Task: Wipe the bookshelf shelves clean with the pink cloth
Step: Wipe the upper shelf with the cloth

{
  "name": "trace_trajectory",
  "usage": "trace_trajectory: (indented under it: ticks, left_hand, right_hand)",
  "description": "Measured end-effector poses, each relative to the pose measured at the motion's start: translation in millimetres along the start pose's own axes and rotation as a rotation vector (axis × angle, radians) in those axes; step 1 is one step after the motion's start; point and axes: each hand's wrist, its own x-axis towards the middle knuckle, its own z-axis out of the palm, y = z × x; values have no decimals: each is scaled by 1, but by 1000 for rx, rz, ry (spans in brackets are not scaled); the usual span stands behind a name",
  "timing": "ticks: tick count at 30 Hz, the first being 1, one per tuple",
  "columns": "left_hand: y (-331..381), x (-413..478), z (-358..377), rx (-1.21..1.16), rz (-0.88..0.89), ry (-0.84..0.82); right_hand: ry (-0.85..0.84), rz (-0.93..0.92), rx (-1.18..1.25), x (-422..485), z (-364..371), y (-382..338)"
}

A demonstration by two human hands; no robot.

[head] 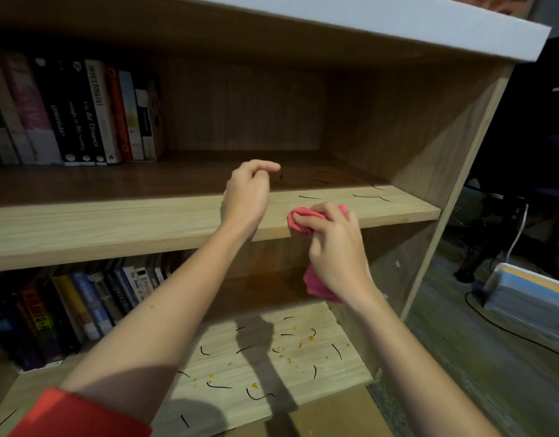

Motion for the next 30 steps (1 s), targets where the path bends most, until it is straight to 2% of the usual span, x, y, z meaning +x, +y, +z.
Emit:
trace_trajectory:
  ticks: [3, 5, 7, 9, 11, 15, 18, 21, 23, 25, 28, 30]
  left_hand:
    - [-9, -4, -18, 259, 102, -26]
    - [-14, -7, -24, 441, 217, -41]
    - [-12, -9, -23, 512, 262, -83]
    - [-11, -9, -17, 576, 279, -134]
    - [-10, -8, -13, 634, 271, -175]
    - [-10, -3, -11, 608, 217, -191]
    - [-9, 0, -13, 466, 140, -123]
    - [-10, 2, -19, 275, 13, -97]
    - [-11, 4, -19, 272, -33, -151]
    - [-13, 8, -14, 406, -4, -239]
    - [-13, 13, -5, 754, 85, -337]
    - [-13, 16, -2, 845, 92, -388]
  right_hand:
    - [-30, -30, 241, -5, -18, 8]
    - [43, 52, 283, 8, -32, 21]
    - [93, 207, 173, 30, -42, 38]
    - [8, 307, 9, 46, -43, 51]
    - [-90, 305, -144, 50, -34, 49]
    - [-54, 108, -134, 36, -5, 7]
    - [-97, -92, -69, 24, 4, -23]
    - [-168, 8, 68, 33, -13, -13]
    - [-155, 133, -17, 50, -24, 12]
    - [-211, 217, -144, 66, -25, 36]
    - [-279, 266, -205, 84, -15, 50]
    - [-288, 291, -219, 93, -10, 52]
